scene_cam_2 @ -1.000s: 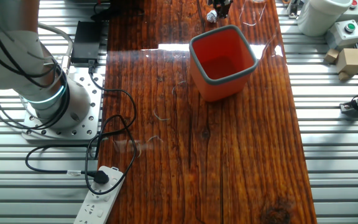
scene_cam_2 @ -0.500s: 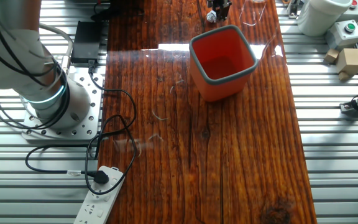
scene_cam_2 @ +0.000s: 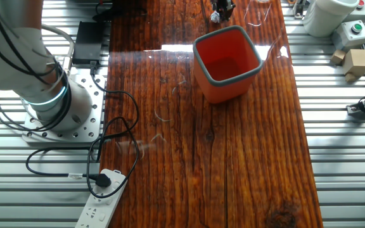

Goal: Put the garbage in the trash can

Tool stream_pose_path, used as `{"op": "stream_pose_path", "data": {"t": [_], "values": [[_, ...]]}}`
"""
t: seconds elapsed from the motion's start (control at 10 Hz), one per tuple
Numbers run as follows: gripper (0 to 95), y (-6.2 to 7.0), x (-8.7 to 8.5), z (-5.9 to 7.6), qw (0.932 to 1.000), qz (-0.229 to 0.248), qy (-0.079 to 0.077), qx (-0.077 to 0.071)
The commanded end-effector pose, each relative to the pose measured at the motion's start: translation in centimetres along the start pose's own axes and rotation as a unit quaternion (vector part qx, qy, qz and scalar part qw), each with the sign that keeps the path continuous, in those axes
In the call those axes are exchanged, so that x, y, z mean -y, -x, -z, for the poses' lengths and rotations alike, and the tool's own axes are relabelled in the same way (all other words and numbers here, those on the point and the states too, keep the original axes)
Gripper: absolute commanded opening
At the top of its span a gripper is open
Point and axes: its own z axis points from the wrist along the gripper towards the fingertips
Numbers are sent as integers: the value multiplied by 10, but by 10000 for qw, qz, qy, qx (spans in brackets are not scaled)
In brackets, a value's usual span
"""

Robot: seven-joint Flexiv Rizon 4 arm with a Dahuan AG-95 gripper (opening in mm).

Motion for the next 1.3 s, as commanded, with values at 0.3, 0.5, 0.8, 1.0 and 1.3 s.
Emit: {"op": "stream_pose_path", "data": {"t": [0.3,0.5,0.8,1.0,1.3], "values": [[0,0,3,10,9998,118,69,-111],[0,0,8,41,9993,234,171,-248],[0,-10,16,96,9981,408,230,-406],[0,-21,23,119,9975,489,241,-458],[0,-40,34,143,9954,775,72,-552]]}}
